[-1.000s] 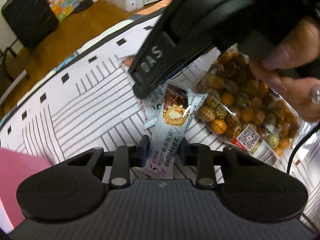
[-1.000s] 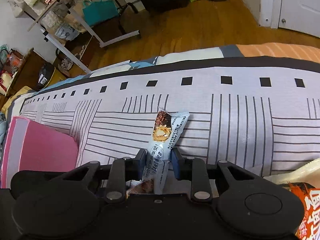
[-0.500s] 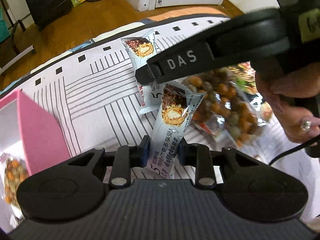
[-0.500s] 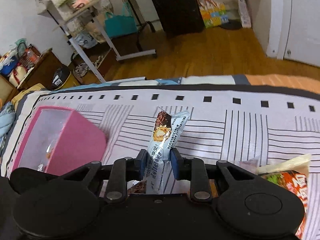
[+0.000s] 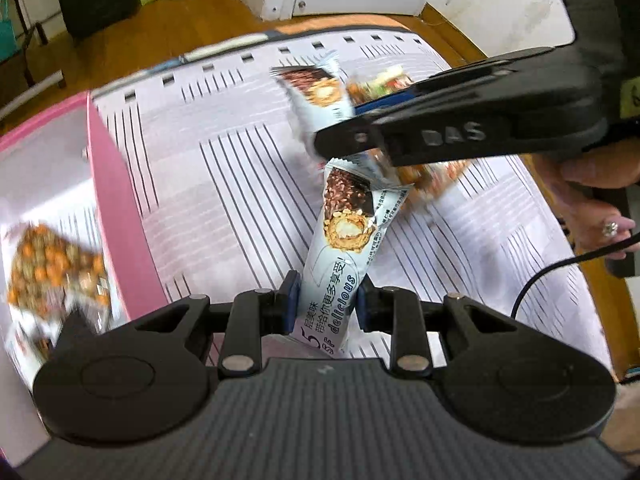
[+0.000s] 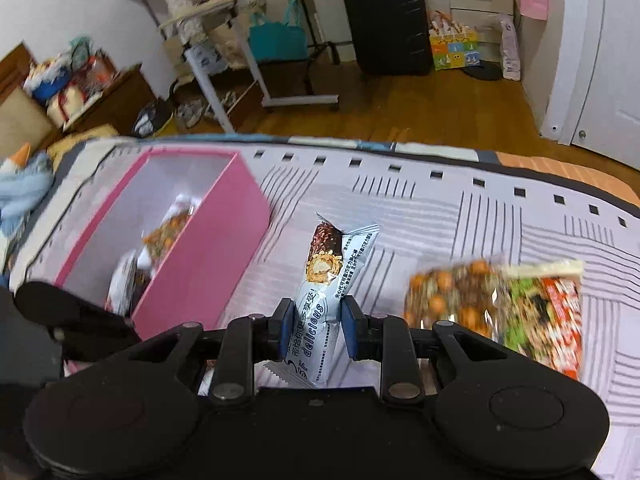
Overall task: Organize snacks
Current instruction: 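Carry both wafer bars into the pink box and open both tools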
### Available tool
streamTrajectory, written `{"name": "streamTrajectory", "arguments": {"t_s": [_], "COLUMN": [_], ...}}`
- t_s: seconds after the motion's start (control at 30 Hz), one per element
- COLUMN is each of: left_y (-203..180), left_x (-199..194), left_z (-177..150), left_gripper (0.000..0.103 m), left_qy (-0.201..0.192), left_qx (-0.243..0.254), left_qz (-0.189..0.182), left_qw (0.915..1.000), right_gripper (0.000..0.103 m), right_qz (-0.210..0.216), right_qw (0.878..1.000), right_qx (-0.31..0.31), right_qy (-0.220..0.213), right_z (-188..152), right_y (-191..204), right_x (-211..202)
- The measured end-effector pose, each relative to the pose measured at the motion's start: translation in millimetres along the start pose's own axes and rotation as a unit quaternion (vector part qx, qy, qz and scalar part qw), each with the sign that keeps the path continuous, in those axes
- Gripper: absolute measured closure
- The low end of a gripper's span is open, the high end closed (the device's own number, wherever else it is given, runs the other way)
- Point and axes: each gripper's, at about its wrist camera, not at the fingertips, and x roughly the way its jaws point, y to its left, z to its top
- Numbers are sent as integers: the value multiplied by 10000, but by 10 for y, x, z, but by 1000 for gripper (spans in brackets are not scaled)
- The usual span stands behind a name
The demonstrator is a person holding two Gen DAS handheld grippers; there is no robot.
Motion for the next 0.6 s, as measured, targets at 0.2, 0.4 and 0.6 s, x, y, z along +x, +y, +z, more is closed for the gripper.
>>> {"name": "streamTrajectory", "arguments": {"t_s": [0.2, 0.4, 0.6], "left_y": [-131, -167, -105], "left_x": [-209, -487, -816], "left_z": [-301, -571, -811], "left_gripper": [76, 76, 76], "left_qy": [31, -18, -213], "left_qx": [16, 10, -56], "left_qz": [-132, -169, 62], "left_qw": [9999, 9999, 9997], "right_gripper": [73, 73, 73], "right_qz": [58, 182, 423], "right_qw": [9991, 9989, 9978], "right_qx": [-38, -106, -223], "right_qy": [421, 416, 455], "right_z": [-426, -705, -817], "right_y": [104, 280, 603], "right_x": [-239, -541, -680]}}
